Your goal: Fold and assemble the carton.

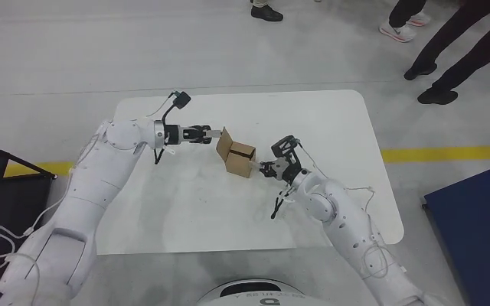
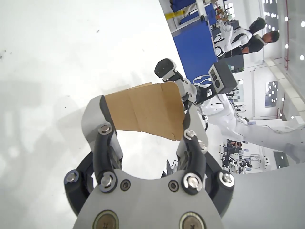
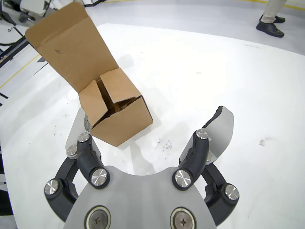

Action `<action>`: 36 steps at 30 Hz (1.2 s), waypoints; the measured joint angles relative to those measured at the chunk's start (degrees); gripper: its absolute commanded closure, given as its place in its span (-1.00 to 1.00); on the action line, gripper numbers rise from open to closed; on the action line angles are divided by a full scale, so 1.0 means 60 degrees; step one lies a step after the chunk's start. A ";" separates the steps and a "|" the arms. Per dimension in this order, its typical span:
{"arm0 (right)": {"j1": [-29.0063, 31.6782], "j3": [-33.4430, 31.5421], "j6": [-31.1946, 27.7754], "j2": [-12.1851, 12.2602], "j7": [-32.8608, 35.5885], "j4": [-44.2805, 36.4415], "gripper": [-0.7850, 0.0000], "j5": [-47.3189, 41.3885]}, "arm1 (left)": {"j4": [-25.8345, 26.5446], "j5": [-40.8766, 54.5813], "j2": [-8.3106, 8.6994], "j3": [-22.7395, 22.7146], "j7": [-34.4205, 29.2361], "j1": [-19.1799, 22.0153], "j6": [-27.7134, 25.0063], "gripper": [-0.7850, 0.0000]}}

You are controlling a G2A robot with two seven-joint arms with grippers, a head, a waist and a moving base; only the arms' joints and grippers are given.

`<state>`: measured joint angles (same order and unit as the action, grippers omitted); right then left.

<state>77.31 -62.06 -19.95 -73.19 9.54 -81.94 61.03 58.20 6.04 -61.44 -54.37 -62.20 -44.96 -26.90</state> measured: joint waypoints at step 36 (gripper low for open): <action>0.0169 0.0050 -0.0544 0.0087 -0.0104 0.0091 -1.00 0.0047 | 0.1545 -0.1359 0.0105 -0.0109 -0.0128 -0.0075 0.1508 -1.00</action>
<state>78.32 -61.76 -23.21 -72.67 8.92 -81.39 61.31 67.47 -2.11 -60.80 -55.03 -62.97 -45.40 -17.85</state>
